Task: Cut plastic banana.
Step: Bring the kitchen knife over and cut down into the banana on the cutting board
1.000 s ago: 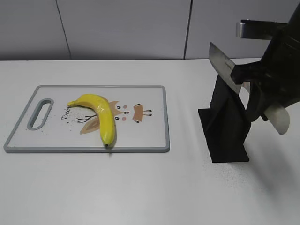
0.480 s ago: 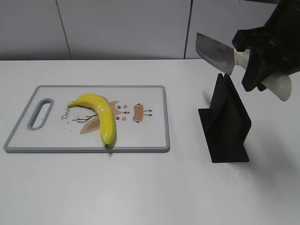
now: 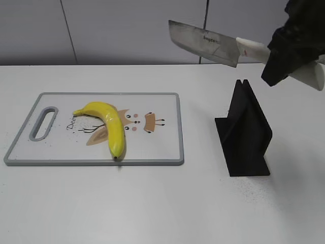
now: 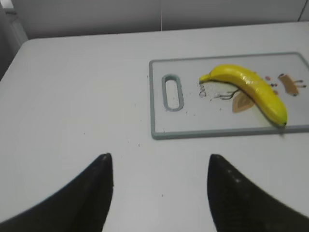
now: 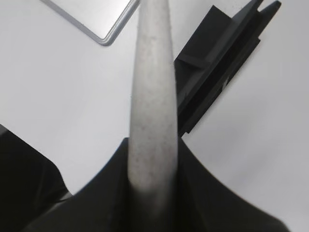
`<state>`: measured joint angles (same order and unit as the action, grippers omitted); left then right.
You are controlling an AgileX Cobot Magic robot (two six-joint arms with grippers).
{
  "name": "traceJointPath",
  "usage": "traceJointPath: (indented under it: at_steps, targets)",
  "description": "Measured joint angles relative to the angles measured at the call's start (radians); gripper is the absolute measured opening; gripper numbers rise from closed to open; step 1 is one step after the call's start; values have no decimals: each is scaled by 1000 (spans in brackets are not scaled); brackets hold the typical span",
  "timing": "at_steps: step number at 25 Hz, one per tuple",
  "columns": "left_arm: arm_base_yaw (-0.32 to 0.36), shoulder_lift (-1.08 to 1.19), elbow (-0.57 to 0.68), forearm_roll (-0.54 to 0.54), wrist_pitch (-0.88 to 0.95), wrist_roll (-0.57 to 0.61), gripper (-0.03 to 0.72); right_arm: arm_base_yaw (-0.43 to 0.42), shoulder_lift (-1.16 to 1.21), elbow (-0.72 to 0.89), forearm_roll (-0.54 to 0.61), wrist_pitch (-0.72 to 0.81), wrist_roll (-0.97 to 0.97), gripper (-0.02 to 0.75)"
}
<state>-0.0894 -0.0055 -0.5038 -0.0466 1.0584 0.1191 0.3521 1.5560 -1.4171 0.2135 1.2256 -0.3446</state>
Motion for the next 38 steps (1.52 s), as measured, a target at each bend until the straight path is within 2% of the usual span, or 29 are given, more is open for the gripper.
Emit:
traceJointPath:
  at_steps: [4,6,13,17,25,31,38]
  targets:
    - [0,22,-11,-44,-112,15,580,0,11,-24,-1,1,-202,161]
    - [0,68,-12,-77,-167,61,580,0,28,-46,-1,2,-270,161]
    - [0,340,-18,-331,-326,354,580,0,132,-173,27,1,-430,161]
    - [0,526,-61,-443,-351,531,581,6,209,-247,65,1,-456,161]
    - [0,886,-312,-535,-293,832,588,73,359,-351,77,0,-514,161]
    - [0,1148,-520,-560,-115,1074,588,107,452,-398,78,-1,-653,161]
    - [-1,1409,-737,-660,41,1268,588,113,502,-470,142,-1,-809,161]
